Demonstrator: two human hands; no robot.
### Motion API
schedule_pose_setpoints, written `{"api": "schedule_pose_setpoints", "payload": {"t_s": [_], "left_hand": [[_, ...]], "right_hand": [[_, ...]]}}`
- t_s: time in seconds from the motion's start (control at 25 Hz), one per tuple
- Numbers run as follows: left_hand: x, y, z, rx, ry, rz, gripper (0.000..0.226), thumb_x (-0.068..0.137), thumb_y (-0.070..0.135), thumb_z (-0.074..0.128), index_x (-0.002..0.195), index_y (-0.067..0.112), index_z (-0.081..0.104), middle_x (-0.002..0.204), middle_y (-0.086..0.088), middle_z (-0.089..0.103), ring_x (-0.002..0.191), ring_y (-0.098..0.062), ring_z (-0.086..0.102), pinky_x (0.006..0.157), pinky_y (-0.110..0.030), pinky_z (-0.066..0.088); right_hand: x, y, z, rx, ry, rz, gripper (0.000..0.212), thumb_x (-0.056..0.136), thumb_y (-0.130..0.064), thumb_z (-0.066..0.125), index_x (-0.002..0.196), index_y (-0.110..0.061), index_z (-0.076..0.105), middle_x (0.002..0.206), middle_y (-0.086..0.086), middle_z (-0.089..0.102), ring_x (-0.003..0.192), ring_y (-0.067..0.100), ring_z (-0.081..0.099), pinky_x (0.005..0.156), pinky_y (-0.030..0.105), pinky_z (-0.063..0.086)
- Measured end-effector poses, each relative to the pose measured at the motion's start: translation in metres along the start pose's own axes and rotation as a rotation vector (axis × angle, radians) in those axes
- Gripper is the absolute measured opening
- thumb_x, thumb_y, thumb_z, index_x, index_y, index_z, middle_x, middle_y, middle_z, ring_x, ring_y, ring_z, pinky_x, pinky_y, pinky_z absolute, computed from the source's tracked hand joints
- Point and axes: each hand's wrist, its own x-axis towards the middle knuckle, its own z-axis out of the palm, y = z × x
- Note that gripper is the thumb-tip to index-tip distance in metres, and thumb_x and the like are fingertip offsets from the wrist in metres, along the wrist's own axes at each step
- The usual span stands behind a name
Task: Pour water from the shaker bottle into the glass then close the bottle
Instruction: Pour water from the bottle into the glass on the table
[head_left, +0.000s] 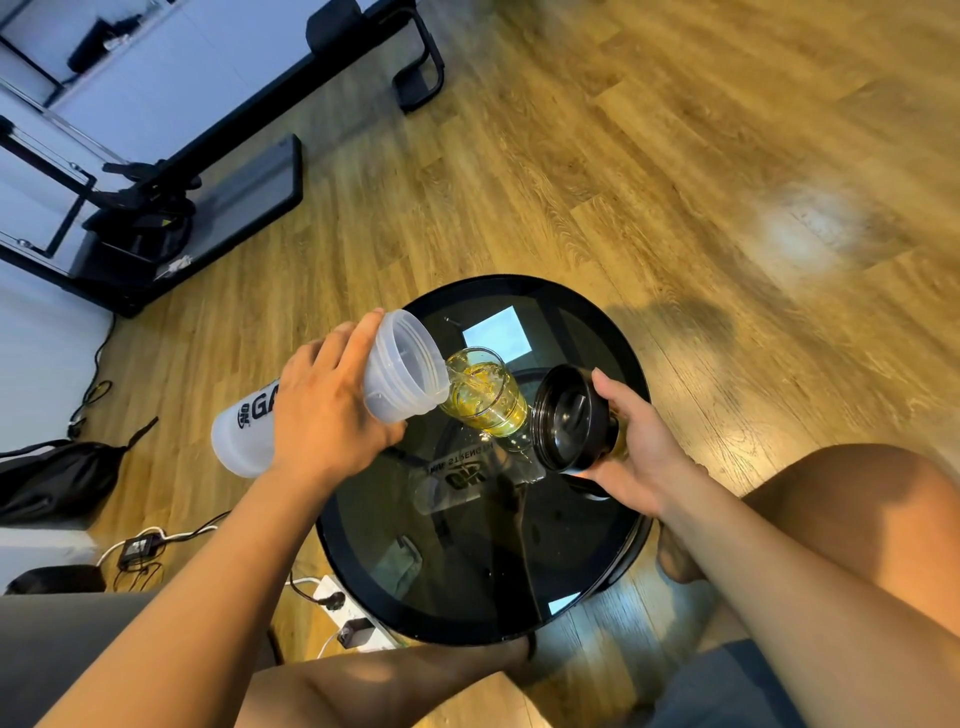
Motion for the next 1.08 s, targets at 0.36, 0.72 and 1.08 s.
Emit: {"api": "schedule_pose_setpoints", "payload": {"t_s": [0.36,0.72,1.08], "left_hand": [[0.001,0.0021,-0.0022,0.027,0.016,0.025,0.113,0.052,0.021,0.095,0.153,0.01,0.044,0.136,-0.016,0.06,0.109,-0.046,0.058,0.093,-0.056,0.045],[0.0024,0.0009,-0.0046,0.059,-0.006,0.056,0.112,0.055,0.024,0.093,0.154,0.01,0.043,0.138,-0.016,0.059,0.116,-0.044,0.058,0.098,-0.058,0.044],[0.0041,-0.0005,-0.004,0.132,0.016,0.096,0.107,0.056,0.025,0.091,0.152,0.01,0.046,0.136,-0.017,0.06,0.113,-0.046,0.058,0.095,-0.059,0.045]], "right_hand": [[-0.002,-0.0012,0.0007,0.004,-0.015,0.002,0.071,0.05,-0.048,0.092,0.113,-0.019,0.074,0.112,0.016,0.073,0.1,0.038,0.071,0.079,0.054,0.058],[-0.0017,-0.0022,0.0014,0.0,-0.021,0.014,0.068,0.053,-0.049,0.09,0.112,-0.019,0.074,0.116,0.017,0.073,0.103,0.037,0.07,0.081,0.053,0.058],[-0.0071,-0.0036,0.0049,0.009,0.012,0.011,0.069,0.068,-0.046,0.078,0.128,-0.017,0.064,0.127,0.019,0.066,0.113,0.04,0.065,0.085,0.054,0.057]]}}
